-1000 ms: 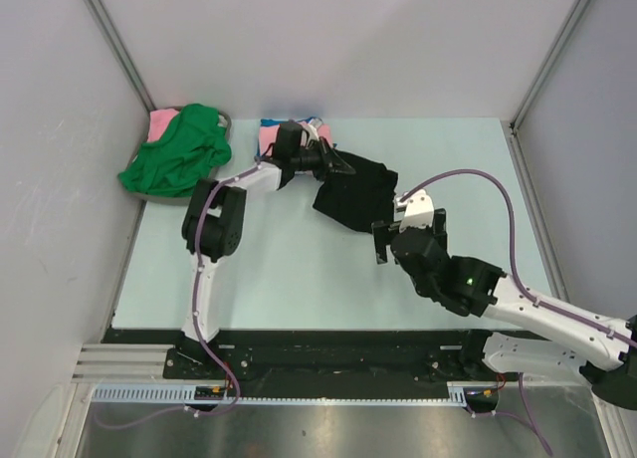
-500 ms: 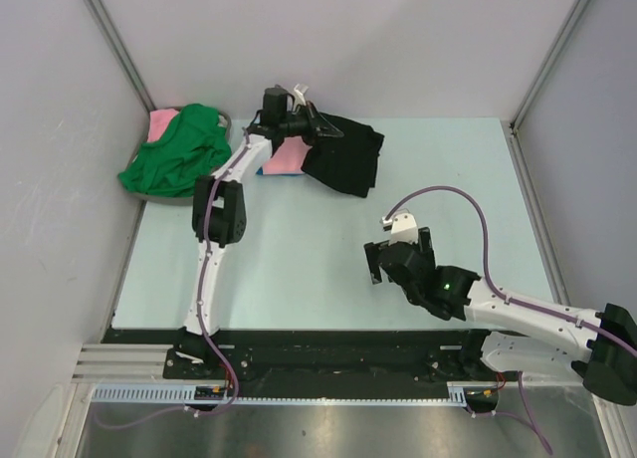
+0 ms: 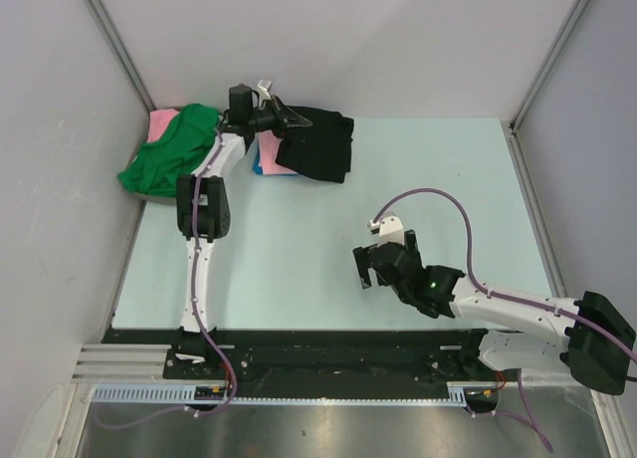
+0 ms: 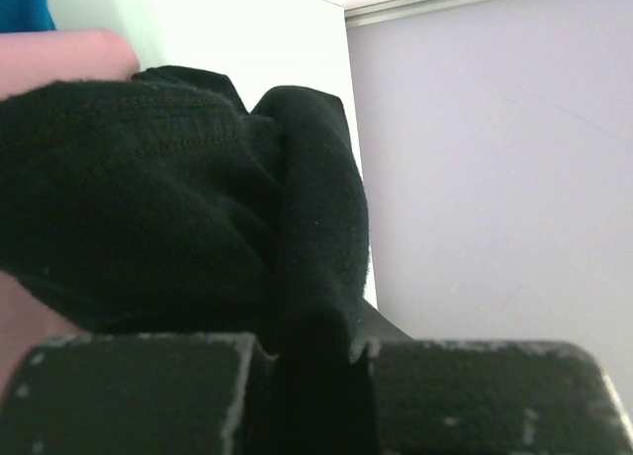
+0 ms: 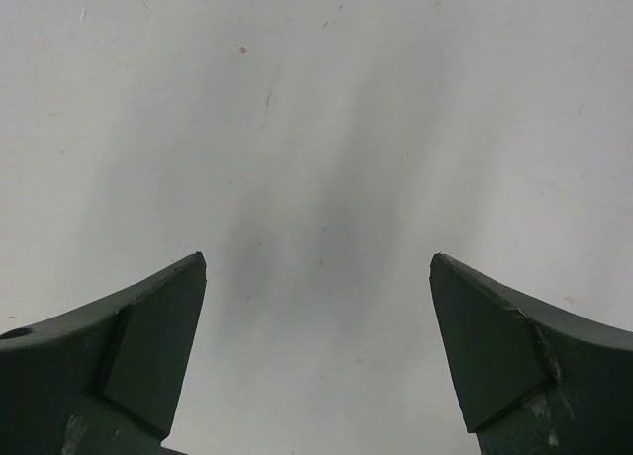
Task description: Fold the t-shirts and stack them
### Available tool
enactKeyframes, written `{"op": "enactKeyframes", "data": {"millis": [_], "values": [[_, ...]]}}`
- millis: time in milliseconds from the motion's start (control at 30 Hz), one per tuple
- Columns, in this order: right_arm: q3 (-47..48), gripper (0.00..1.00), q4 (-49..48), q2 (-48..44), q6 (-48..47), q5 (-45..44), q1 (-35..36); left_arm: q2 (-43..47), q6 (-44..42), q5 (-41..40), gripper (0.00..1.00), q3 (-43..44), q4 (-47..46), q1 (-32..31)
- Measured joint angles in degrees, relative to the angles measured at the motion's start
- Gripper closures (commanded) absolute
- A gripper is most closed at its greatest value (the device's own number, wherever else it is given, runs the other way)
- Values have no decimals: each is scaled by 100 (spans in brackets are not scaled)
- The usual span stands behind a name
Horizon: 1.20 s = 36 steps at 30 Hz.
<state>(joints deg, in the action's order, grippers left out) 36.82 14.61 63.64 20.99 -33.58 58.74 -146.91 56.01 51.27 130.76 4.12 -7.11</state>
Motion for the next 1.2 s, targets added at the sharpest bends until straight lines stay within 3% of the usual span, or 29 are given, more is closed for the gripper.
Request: {"op": "enactKeyframes", "data": {"millis": [600,633,667,700,733,1000,1200], "values": [[-7,0,-378,332,2,289,17,0,-66,146,97,-192,-55,699],[-7,0,-378,332,2,291,17,0,-81,142,92,-195,-39,706],[-7,0,-380,332,2,291,17,0,-98,142,64,-197,-24,715],[-7,0,-378,332,2,291,17,0,-109,140,48,-197,4,732],[-7,0,-378,332,2,291,17,-4,-142,136,1,-197,22,745],[-7,0,-380,332,2,315,28,-9,-708,-280,0,-175,697,955],[-7,0,-382,332,-2,330,39,472,-1270,-1427,0,-802,1569,1172]]}}
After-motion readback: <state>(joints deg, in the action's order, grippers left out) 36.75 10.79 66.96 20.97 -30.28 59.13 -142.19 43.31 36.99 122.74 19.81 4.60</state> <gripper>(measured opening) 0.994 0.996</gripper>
